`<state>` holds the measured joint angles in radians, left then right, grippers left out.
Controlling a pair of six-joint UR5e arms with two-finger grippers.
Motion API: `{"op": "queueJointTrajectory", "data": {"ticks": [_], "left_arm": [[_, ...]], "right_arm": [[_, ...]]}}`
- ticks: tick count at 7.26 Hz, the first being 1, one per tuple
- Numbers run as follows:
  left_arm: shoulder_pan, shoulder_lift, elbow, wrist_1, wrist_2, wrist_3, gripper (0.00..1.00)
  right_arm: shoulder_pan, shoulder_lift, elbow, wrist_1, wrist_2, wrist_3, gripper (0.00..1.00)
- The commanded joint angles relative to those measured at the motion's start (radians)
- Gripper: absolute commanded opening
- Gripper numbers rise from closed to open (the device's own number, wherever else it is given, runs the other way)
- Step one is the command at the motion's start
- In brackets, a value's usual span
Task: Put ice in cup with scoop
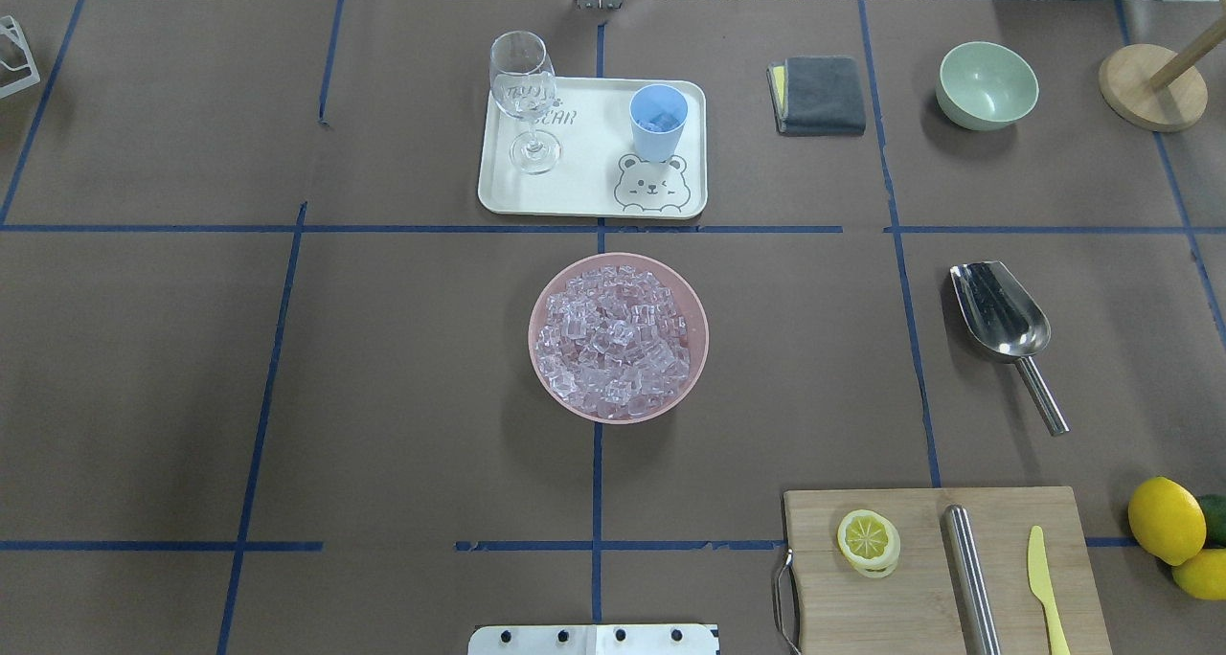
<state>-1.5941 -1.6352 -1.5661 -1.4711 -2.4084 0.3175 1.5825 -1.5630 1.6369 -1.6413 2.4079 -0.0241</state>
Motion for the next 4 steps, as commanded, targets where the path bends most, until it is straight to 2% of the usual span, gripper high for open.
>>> {"op": "queueJointTrajectory", "data": {"ticks": [1, 3, 4], "left_arm": [[0.000, 0.000, -0.002, 0.000, 0.000, 0.000, 1.00], [-0.001, 0.002, -0.005, 0.000, 0.000, 0.002, 1.00], [-0.001, 0.002, -0.006, 0.000, 0.000, 0.002, 1.00]], "right_arm": [[0.026, -0.006, -0.005, 0.006, 0.002, 0.004, 1.00], [0.057, -0.044, 0.026, 0.006, 0.005, 0.004, 1.00], [0.060, -0.078, 0.070, 0.006, 0.005, 0.006, 1.00]]}}
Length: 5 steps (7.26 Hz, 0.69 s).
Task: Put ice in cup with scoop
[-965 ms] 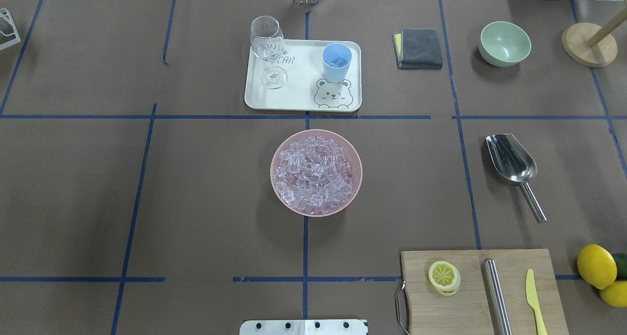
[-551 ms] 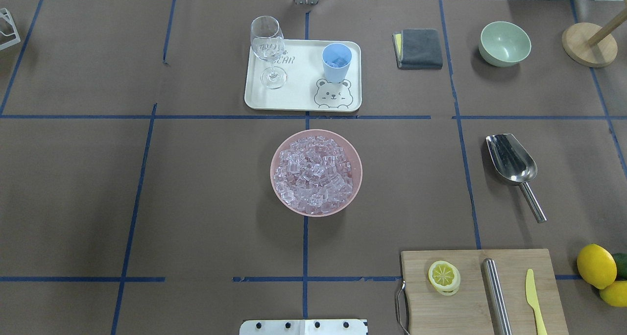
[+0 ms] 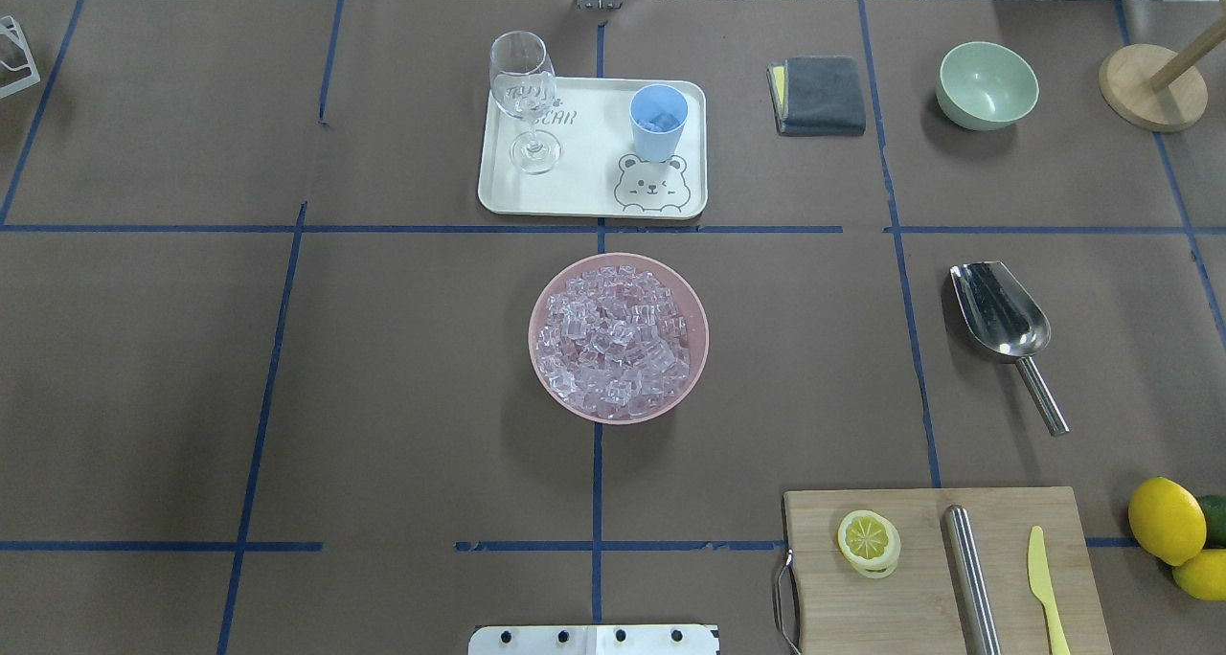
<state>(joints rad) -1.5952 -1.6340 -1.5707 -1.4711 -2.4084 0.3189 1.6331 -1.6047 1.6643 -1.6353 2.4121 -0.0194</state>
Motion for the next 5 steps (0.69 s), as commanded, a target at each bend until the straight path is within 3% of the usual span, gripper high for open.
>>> {"op": "queueJointTrajectory", "data": {"ticks": [1, 5], "left_arm": [[0.000, 0.000, 0.000, 0.000, 0.000, 0.000, 1.00], [0.000, 0.000, 0.000, 0.000, 0.000, 0.000, 1.00]], "right_arm": [[0.010, -0.053, 0.058, 0.002, 0.001, 0.000, 1.00], [0.010, -0.058, 0.074, 0.002, -0.001, -0.001, 1.00]]}}
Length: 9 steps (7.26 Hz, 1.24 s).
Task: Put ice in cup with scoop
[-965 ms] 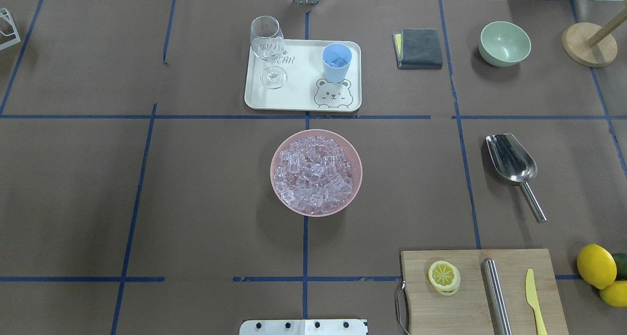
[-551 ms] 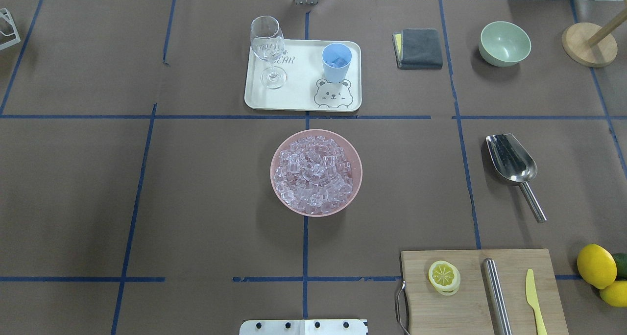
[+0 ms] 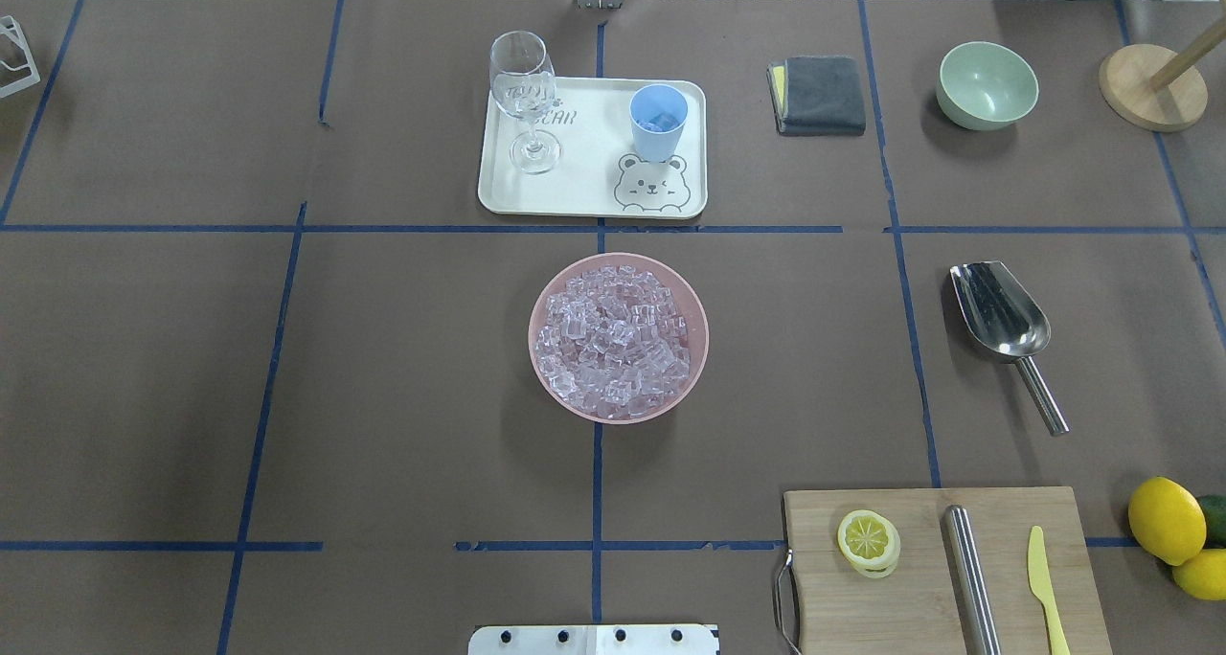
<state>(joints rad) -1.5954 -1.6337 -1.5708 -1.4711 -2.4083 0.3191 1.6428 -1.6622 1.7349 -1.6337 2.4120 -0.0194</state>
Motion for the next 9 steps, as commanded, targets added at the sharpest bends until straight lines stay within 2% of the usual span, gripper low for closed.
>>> {"op": "queueJointTrajectory", "data": {"ticks": [1, 3, 5, 9], "left_arm": [[0.000, 0.000, 0.000, 0.000, 0.000, 0.000, 1.00], [0.000, 0.000, 0.002, 0.000, 0.000, -0.009, 1.00], [0.002, -0.002, -0.003, -0.002, 0.000, -0.138, 1.00], [0.002, -0.002, -0.005, -0.002, -0.002, -0.146, 1.00]], "right_arm": [[0.000, -0.001, 0.005, 0.000, -0.001, -0.001, 1.00], [0.000, -0.002, 0.005, 0.000, -0.002, -0.002, 1.00], [0.000, -0.001, 0.005, 0.000, -0.004, -0.002, 1.00], [0.000, 0.002, 0.005, 0.000, -0.001, 0.001, 1.00]]}}
